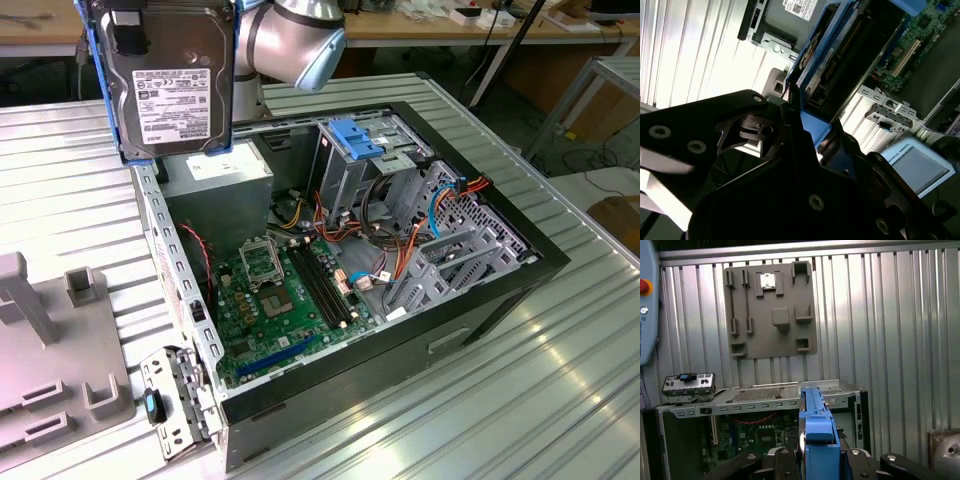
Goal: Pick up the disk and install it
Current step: 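Pick up the disk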
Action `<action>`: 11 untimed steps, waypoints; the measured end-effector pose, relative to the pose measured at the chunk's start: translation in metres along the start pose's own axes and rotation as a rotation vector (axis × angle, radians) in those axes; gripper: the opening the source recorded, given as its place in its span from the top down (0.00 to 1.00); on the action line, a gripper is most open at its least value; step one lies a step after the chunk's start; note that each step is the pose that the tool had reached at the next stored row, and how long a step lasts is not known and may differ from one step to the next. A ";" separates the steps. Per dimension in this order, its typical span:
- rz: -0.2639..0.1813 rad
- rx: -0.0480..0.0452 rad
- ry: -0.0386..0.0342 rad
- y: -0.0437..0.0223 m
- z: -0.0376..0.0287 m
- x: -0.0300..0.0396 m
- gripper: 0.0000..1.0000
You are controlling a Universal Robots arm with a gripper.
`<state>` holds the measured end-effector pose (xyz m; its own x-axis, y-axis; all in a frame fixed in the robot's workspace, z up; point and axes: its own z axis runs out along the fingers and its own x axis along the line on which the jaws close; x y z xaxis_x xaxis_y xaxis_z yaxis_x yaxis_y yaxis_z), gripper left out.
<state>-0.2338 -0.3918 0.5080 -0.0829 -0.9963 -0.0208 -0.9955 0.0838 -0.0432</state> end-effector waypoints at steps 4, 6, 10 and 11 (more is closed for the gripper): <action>0.018 0.0004 0.0007 -0.0373 0.0024 -0.0071 0.63; 0.023 0.0005 0.0009 -0.0529 0.0034 -0.0111 0.63; 0.027 0.0005 0.0012 -0.0696 0.0045 -0.0149 0.63; 0.028 0.0006 0.0012 -0.0727 0.0048 -0.0156 0.63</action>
<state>-0.1600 -0.3822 0.5067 -0.1107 -0.9936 -0.0208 -0.9928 0.1115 -0.0432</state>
